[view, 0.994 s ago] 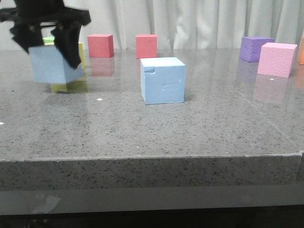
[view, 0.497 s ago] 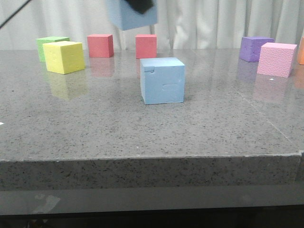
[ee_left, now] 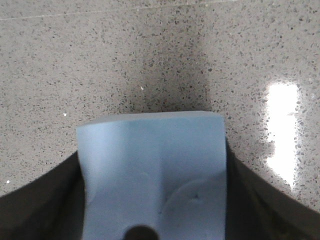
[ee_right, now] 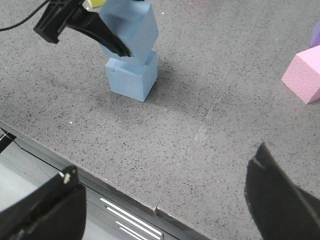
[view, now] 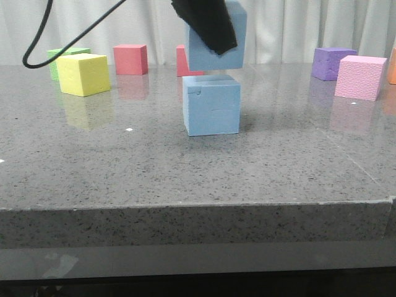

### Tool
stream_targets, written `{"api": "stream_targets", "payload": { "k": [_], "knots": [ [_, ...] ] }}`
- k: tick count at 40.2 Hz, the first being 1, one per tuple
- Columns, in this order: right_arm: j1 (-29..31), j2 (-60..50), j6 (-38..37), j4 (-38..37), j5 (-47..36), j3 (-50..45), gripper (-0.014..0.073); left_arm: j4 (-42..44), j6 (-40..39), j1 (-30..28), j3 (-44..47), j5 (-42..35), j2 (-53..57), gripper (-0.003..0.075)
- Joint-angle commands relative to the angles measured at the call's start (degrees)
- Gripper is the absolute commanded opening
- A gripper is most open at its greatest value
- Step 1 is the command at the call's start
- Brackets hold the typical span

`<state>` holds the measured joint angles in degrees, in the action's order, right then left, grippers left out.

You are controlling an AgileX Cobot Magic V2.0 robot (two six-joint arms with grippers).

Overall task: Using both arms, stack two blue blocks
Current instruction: 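Lower the cube onto the placed blue cube and open the left gripper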

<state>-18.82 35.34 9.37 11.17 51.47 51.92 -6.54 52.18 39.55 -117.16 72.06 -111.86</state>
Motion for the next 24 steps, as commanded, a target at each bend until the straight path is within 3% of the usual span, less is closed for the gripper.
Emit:
{"api": "stream_targets", "payload": {
  "k": [1,12,24],
  "knots": [
    [0.21,0.08,0.05,0.77,-4.08,1.29,0.0646,-0.73,0.24,0.39,-1.87,-0.83,2.71,0.0345],
    [0.21,0.08,0.05,0.77,-4.08,1.29,0.0646,-0.73,0.24,0.39,-1.87,0.21,1.6,0.039],
    [0.21,0.08,0.05,0.77,-4.08,1.29,0.0646,-0.62,-0.96,0.39,-1.87,0.11,0.72,0.0616]
  ]
}}
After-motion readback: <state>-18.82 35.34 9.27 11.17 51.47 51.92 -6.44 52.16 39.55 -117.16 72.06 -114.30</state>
